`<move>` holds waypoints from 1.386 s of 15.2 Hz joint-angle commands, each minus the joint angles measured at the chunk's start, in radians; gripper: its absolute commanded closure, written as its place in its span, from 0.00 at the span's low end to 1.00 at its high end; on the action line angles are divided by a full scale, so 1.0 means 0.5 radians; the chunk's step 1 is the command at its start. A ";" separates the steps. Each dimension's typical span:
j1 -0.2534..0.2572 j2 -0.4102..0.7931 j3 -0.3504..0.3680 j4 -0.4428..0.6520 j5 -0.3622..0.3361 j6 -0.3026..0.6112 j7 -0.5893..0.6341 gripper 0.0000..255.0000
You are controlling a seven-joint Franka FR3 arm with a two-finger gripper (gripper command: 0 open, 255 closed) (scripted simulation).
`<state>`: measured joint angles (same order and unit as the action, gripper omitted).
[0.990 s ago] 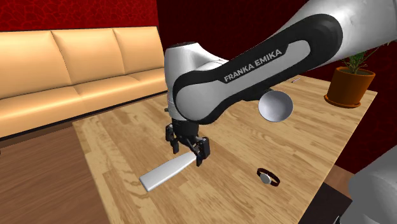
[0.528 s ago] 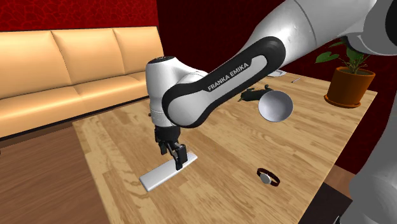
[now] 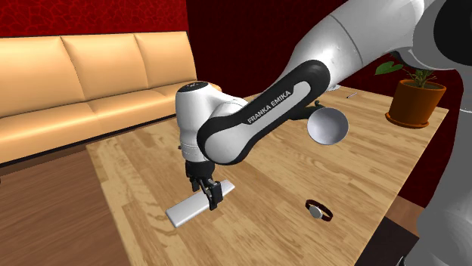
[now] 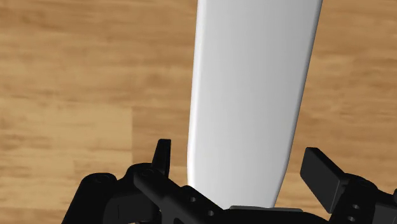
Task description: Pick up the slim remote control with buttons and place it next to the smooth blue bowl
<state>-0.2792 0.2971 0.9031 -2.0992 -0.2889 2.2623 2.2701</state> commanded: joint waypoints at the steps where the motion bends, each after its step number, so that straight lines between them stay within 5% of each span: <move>1: 0.003 0.005 -0.003 0.000 -0.006 0.004 0.003 0.00; 5: 0.003 0.005 -0.003 0.000 -0.006 0.004 0.003 0.00; 6: 0.003 0.005 -0.003 0.000 -0.006 0.004 0.003 1.00; 15: 0.003 0.005 -0.003 0.000 -0.006 0.004 0.003 1.00; 21: -0.062 -0.116 0.068 0.052 0.127 -0.122 -0.085 1.00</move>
<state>-0.3047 0.2494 0.9316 -2.0777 -0.2365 2.2119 2.2354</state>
